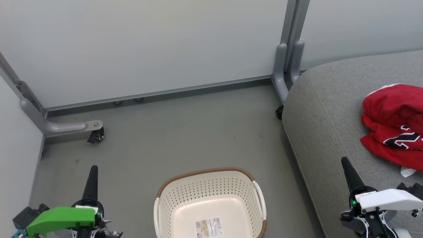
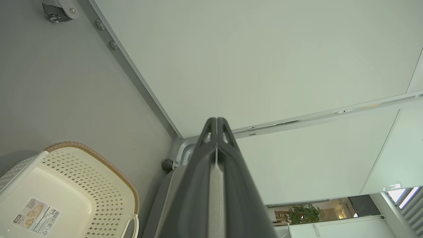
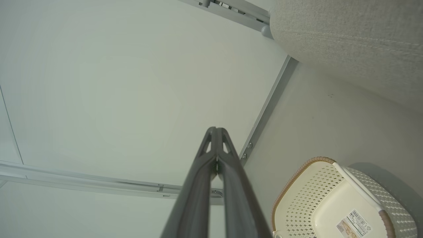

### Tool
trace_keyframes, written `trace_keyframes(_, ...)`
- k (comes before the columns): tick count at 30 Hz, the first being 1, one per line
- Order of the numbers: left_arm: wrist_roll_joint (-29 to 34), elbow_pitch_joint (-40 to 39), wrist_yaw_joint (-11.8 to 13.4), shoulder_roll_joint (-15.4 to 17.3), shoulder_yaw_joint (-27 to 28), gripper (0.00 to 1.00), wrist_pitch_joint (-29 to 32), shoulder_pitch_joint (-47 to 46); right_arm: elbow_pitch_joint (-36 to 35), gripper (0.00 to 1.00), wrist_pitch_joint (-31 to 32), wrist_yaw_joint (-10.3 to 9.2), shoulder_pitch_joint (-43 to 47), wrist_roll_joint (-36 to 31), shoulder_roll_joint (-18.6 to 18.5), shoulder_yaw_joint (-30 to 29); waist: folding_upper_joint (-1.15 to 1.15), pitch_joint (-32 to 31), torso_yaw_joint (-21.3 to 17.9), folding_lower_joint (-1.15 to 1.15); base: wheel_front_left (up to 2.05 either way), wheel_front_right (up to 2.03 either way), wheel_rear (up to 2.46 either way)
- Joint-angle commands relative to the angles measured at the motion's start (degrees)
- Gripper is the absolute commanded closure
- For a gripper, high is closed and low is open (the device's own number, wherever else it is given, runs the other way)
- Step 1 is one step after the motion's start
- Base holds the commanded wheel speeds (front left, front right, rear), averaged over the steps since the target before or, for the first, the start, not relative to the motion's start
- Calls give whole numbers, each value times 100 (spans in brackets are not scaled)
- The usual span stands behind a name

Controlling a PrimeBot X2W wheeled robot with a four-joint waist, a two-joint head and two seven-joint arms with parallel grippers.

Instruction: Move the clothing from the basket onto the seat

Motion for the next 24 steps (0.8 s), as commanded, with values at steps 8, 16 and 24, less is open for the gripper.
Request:
trace_keyframes(8,-433,31,-53,18,99,100,131,-243,25,100,127,-4,-168,463,-5,-85,51,40,5,0,0,0,0)
trace_keyframes(16,-751,74,-69,10,160,100,228,-333,60,100,228,-5,-229,808,4,-138,55,78,10,0,0,0,0)
trace_keyframes(24,-1046,118,-90,0,221,100,318,-407,91,100,322,-5,-275,1127,13,-191,59,115,15,0,0,0,0)
